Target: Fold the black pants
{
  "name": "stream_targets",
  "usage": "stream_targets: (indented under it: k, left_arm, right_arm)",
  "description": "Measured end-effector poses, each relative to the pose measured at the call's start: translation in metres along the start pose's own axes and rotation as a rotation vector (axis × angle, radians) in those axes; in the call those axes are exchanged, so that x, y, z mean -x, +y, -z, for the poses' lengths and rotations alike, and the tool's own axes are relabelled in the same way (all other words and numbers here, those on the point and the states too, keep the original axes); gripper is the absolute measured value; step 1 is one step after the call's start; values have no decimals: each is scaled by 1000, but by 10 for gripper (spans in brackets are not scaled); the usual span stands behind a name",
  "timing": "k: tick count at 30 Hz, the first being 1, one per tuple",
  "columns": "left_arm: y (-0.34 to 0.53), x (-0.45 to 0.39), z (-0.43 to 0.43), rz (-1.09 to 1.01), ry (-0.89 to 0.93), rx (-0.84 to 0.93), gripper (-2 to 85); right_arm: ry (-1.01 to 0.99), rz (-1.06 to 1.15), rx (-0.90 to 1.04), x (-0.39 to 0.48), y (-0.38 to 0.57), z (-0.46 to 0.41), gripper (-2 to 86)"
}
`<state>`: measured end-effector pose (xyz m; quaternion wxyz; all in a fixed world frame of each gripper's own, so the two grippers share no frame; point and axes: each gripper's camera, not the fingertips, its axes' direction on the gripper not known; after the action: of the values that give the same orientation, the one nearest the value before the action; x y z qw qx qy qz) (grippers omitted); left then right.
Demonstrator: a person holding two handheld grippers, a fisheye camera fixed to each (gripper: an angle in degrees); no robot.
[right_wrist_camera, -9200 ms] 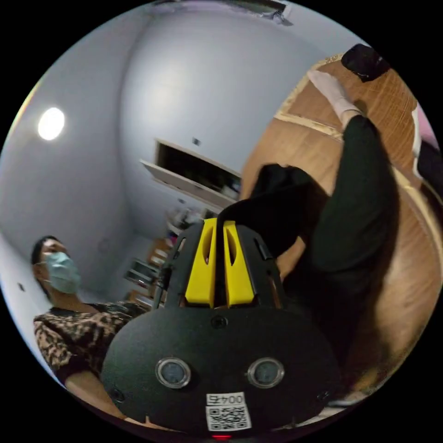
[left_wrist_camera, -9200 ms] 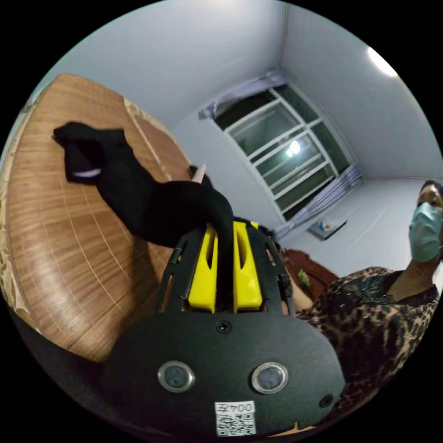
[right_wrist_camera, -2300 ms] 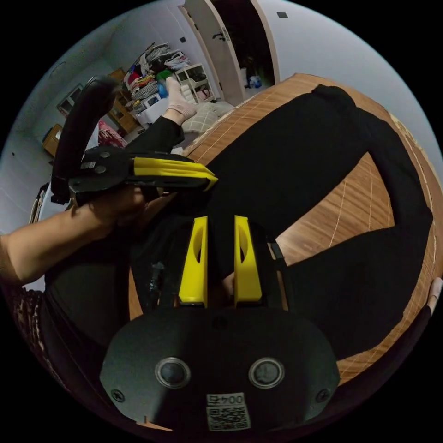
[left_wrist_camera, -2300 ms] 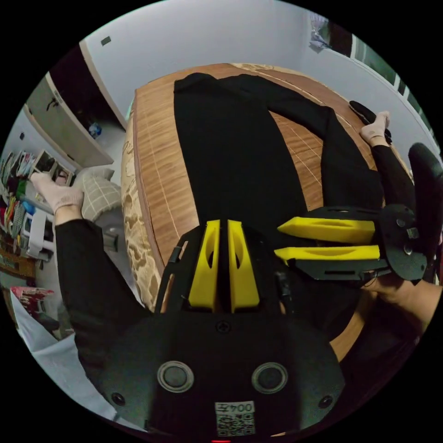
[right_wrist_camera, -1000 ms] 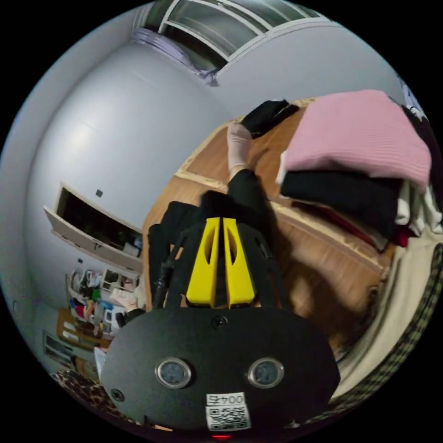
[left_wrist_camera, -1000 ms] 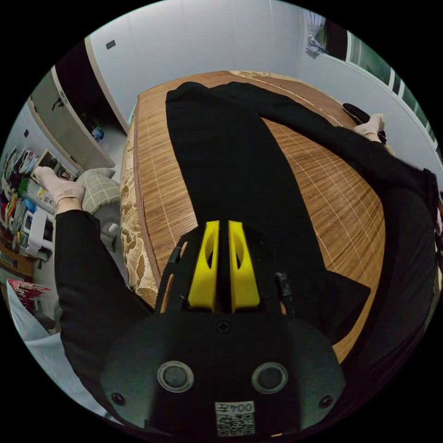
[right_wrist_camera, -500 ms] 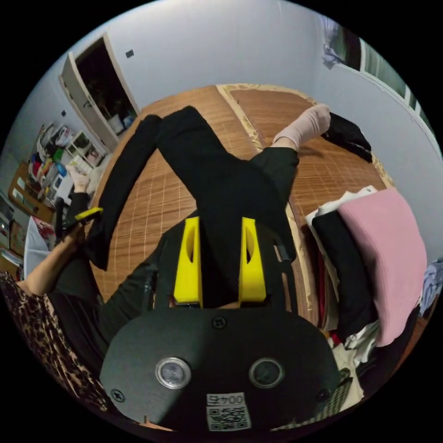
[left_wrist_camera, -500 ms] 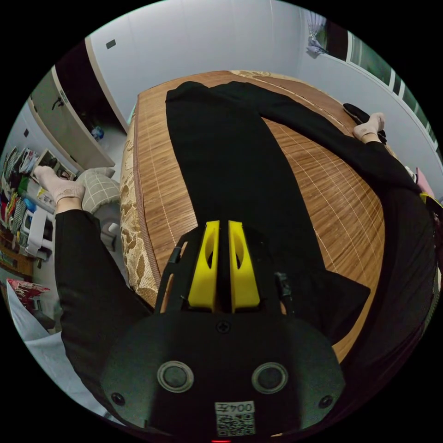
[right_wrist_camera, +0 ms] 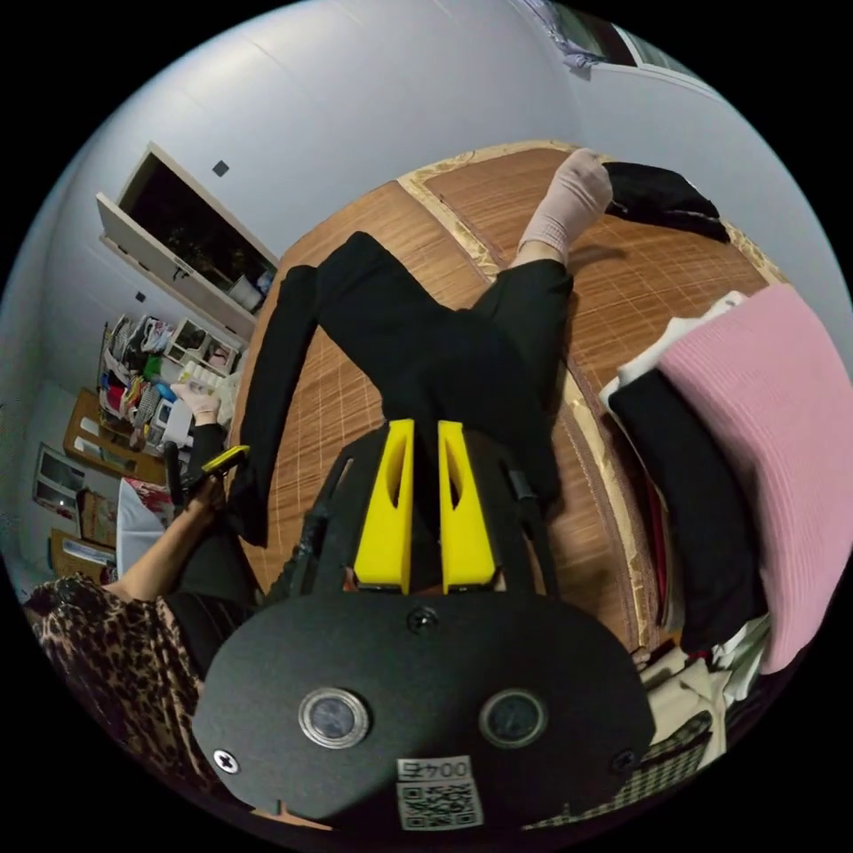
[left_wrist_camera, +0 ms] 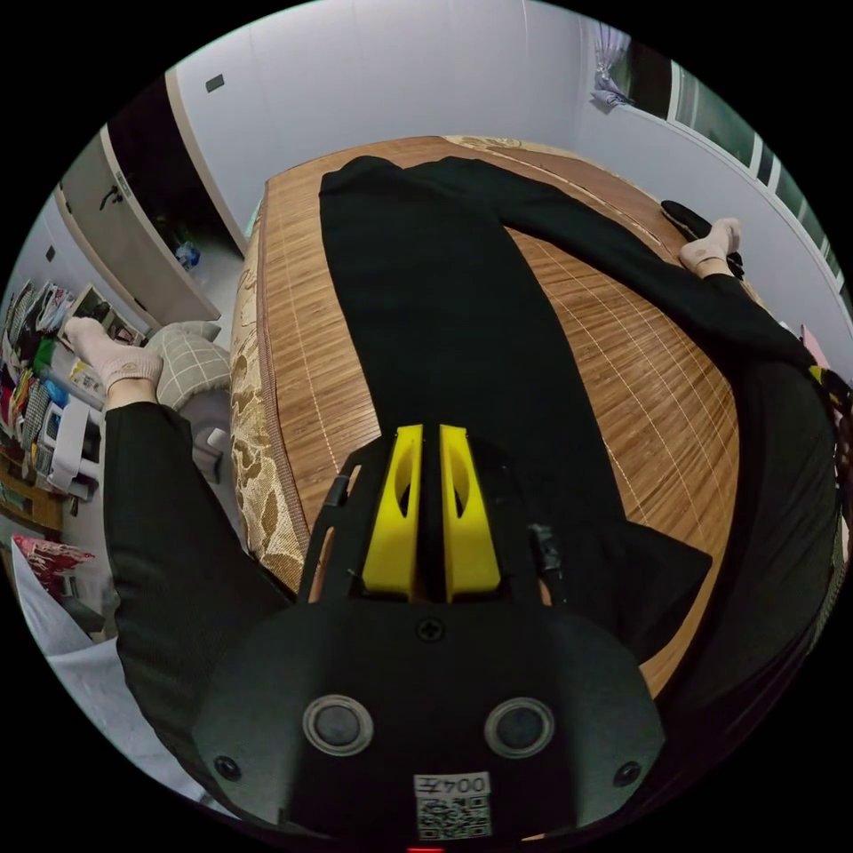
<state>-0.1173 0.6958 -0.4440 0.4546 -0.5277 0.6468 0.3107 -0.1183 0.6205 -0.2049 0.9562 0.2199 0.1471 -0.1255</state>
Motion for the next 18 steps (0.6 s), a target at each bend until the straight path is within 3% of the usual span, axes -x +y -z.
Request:
stream_targets:
  k: [7,10,15,18]
  left_arm:
    - [1,-1,3,1,1,0,23]
    - [0,1,4,15,21,2,22]
    - [0,3,6,36,42,4,20]
    - [-1,1,7,32,40,2,20]
  right_arm:
    - [-202,164,31,103,-50,9,53]
    - [-173,232,149,148,-58,-22,54]
    - [-58,245,536,181,-34,-126,66]
    - [-110,256,512,194,-37,-135,81]
